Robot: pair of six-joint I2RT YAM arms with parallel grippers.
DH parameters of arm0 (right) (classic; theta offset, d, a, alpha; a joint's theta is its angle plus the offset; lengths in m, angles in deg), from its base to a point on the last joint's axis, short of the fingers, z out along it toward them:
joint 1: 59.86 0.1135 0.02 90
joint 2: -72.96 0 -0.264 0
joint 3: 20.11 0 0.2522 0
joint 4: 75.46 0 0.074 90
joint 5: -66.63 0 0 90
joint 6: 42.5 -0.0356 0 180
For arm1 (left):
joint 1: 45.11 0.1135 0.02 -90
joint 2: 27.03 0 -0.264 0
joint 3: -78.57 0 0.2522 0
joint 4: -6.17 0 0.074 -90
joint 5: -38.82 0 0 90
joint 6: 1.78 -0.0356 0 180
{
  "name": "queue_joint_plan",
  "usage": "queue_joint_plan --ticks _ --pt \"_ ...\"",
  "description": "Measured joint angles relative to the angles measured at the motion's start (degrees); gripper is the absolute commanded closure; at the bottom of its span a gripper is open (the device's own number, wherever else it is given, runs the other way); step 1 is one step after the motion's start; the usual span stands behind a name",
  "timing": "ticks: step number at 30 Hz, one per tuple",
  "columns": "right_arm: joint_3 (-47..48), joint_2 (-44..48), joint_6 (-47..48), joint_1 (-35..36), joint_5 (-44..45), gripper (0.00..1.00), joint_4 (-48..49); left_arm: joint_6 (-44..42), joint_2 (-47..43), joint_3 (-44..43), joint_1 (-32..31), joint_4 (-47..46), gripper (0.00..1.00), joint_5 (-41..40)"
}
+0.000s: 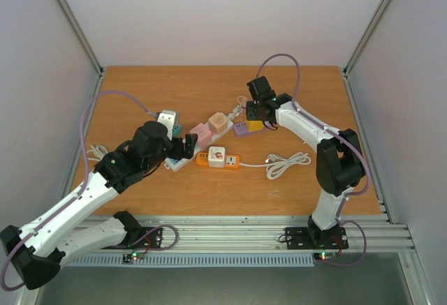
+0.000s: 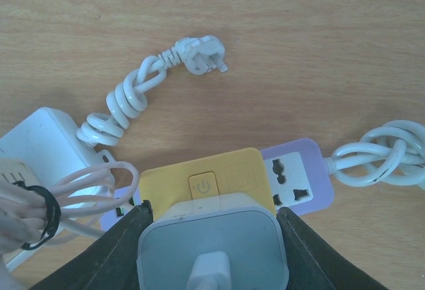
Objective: Insert the plug
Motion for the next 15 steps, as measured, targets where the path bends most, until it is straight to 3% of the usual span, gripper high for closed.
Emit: queue_joint_plan --ticks 12,15 --pt "4.5 -2.3 0.1 -0.3 -1.0 0.63 -5.0 0.0 0.8 0.0 0.0 1.1 0.01 -0.6" --pt "5.0 -2.7 0.1 -0.3 -1.0 0.59 -5.8 0.0 0.8 0.0 0.0 1.3 0.01 -0.7"
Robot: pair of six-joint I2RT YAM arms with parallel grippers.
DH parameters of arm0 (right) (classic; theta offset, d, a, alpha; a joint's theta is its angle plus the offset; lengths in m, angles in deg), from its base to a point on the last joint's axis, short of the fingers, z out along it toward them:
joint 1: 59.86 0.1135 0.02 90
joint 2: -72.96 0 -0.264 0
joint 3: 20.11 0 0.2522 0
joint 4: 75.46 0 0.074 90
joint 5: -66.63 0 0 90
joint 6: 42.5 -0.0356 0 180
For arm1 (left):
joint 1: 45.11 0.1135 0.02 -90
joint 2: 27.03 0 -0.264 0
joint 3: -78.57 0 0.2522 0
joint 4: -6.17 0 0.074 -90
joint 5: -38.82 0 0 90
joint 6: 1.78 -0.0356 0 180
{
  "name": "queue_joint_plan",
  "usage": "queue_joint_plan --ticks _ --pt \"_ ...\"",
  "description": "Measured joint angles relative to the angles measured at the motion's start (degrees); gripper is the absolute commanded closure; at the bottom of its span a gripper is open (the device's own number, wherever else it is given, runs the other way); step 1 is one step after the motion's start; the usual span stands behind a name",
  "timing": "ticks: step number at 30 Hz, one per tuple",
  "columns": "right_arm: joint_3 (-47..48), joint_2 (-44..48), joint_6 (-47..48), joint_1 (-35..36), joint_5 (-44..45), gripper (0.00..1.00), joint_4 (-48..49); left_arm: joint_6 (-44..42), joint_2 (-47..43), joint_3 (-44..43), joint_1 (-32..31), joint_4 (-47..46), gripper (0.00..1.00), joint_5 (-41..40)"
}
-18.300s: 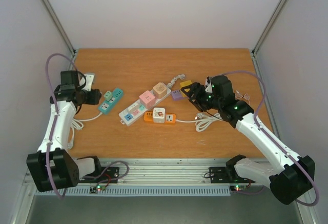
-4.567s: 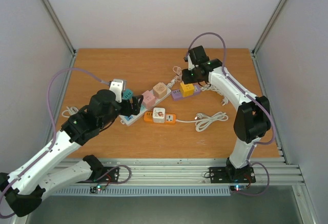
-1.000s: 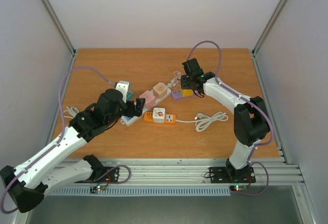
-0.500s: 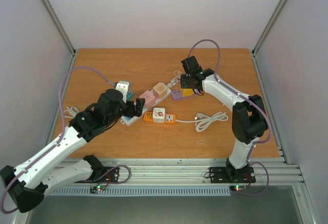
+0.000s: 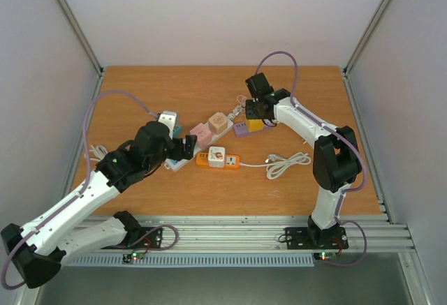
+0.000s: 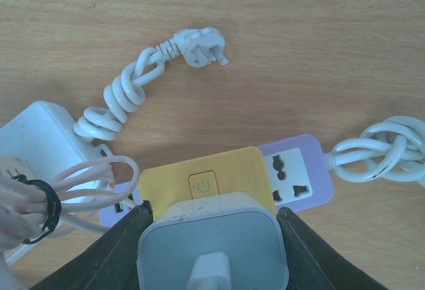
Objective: Insert the plug
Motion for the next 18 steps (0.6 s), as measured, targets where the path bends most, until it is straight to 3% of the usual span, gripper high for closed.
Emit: queue_joint_plan --ticks 5,9,18 --pt "0.5 0.6 0.0 0.0 -0.5 0.4 -1.0 0.1 0.0 0.0 0.0 0.2 0.01 -0.5" --pt "0.5 0.6 0.7 0.0 -2.1 0.26 -9.3 0.6 0.0 0.0 0.0 0.4 0.01 -1.2" --pt "1.7 7.3 2.2 0.0 -4.0 0.22 -15.7 4.6 0.0 -0.2 0.0 1.5 0.0 -4.0"
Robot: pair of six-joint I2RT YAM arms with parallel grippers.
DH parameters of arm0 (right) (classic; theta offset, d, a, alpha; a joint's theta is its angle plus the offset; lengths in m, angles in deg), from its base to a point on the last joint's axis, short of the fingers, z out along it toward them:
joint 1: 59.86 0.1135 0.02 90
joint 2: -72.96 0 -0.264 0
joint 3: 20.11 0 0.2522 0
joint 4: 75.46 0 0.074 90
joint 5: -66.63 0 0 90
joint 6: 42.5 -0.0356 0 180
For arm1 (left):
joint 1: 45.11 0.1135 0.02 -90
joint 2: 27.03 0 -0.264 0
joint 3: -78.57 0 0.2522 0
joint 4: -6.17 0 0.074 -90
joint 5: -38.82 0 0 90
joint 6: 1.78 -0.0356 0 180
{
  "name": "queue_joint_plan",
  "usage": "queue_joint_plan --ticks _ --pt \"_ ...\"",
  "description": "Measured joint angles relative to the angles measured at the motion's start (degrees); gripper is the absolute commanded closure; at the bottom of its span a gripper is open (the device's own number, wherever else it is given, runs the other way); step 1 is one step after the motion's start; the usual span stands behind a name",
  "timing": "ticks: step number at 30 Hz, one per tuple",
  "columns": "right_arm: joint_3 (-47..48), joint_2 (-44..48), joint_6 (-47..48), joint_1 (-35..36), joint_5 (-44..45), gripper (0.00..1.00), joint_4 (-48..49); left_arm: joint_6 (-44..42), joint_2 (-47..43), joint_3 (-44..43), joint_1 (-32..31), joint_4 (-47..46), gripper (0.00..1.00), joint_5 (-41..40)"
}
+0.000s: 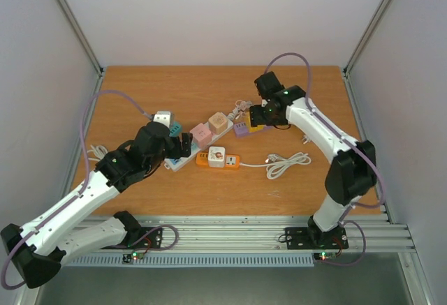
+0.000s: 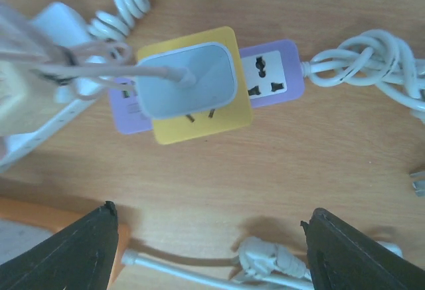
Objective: Insert the plug
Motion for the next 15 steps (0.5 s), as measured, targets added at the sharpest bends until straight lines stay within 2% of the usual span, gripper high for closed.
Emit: queue_joint_plan --ticks 8,15 --pt "-8.0 18.6 -1.9 0.0 -1.2 0.2 1.4 10.4 -0.6 -4.9 0.0 8.0 0.01 -2.8" --pt "-14.6 39.4 -8.1 0.0 4.5 0.15 2.1 10.4 -9.6 -5.9 0.0 10.3 0.01 -2.4"
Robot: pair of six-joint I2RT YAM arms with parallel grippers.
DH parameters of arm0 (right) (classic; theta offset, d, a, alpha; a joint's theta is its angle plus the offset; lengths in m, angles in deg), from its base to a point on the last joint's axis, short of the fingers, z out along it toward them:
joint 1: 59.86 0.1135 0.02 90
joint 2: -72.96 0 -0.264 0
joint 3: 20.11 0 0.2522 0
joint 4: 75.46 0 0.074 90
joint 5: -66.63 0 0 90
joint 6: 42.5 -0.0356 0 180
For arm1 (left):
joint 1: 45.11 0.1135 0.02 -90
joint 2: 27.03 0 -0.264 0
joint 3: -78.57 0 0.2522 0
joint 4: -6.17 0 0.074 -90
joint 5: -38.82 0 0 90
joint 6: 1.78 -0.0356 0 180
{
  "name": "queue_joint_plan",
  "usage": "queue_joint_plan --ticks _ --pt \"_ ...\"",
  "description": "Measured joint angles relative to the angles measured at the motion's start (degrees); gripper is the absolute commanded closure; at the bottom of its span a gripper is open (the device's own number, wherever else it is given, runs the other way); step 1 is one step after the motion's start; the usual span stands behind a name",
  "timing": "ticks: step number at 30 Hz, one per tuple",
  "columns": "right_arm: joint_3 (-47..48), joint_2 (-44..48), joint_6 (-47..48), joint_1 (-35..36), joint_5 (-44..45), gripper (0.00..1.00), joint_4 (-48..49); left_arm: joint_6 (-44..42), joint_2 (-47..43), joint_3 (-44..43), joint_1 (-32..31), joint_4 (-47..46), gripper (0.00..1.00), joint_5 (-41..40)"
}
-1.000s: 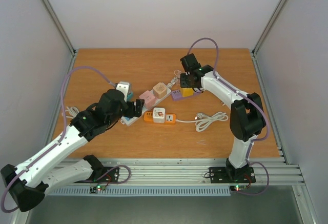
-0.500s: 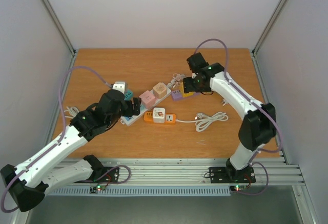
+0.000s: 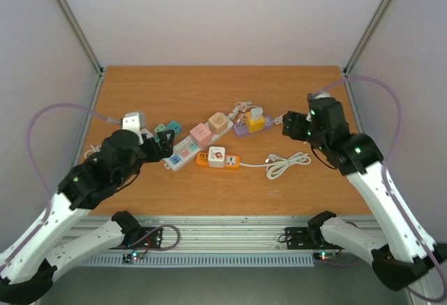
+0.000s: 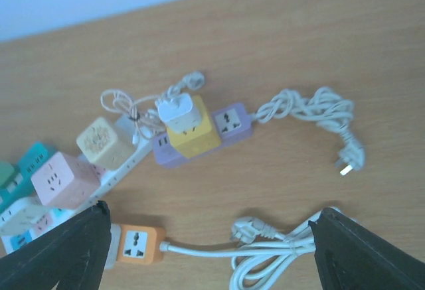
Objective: Insert the plug
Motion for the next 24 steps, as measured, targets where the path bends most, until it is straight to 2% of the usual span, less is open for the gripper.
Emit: queue_joint_plan --ticks 5,12,24 --pt "-2.6 11.1 -1.6 0.0 3.7 0.02 -0.1 -3.2 -4.9 -3.8 0.0 3.3 0.01 0.3" --pt "-4.3 20.2 -1.4 0.0 7.1 0.01 -1.4 -9.7 -8.1 -10.2 0.0 5.3 0.01 -1.3" --pt "-7.6 28.0 0.2 0.0 9.9 0.02 -0.5 -15.9 -10.5 -10.8 0.0 7.4 0.01 -5.4"
